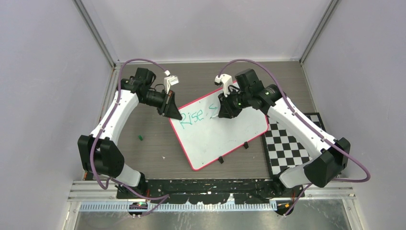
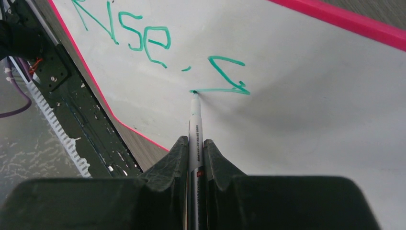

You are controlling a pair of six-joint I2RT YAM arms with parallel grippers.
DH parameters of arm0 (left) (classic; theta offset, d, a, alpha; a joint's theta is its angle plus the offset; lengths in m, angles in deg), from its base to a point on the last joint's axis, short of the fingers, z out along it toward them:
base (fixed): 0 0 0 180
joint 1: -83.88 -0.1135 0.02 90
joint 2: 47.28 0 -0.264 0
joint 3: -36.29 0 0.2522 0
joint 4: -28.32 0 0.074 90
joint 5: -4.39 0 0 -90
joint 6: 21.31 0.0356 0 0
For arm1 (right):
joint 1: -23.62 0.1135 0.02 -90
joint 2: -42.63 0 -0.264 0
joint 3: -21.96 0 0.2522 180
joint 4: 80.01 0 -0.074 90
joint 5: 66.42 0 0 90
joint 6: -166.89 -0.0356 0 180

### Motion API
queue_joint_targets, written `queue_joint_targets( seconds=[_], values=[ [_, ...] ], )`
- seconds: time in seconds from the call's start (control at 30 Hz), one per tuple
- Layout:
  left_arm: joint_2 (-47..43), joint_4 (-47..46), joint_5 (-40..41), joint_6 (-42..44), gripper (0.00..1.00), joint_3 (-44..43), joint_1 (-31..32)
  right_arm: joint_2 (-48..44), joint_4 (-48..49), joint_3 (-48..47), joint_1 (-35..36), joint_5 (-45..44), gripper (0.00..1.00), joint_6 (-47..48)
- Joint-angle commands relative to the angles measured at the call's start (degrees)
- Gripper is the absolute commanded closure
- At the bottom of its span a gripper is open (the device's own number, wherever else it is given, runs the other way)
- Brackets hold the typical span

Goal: Write a sentence on the whiteboard

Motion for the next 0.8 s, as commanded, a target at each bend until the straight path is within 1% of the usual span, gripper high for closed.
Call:
queue_joint_targets(
  seconds=[0.0,0.2,0.5,0.77],
  values=[
    [-1.4,-0.6,1.1,2.4,1.0,0.9,1.0,-4.4,1.7,-3.6,-3.3,0.8,1.0,1.2],
    [-1.4,-0.5,0.8,2.5,1.0,0.9,1.0,-4.3,0.8,-6.1,-6.8,1.9,1.0,1.8],
    [-1.9,-0.5,1.0,2.5,1.0,1.1,1.0,-0.9,2.9,-9.0,-7.0,1.6,1.0,1.1],
    [-1.8,-0.5,1.0,2.4,1.0,1.1,1.0,-0.2,4.0,-7.6,-7.1,0.0,1.0,1.5]
  ],
)
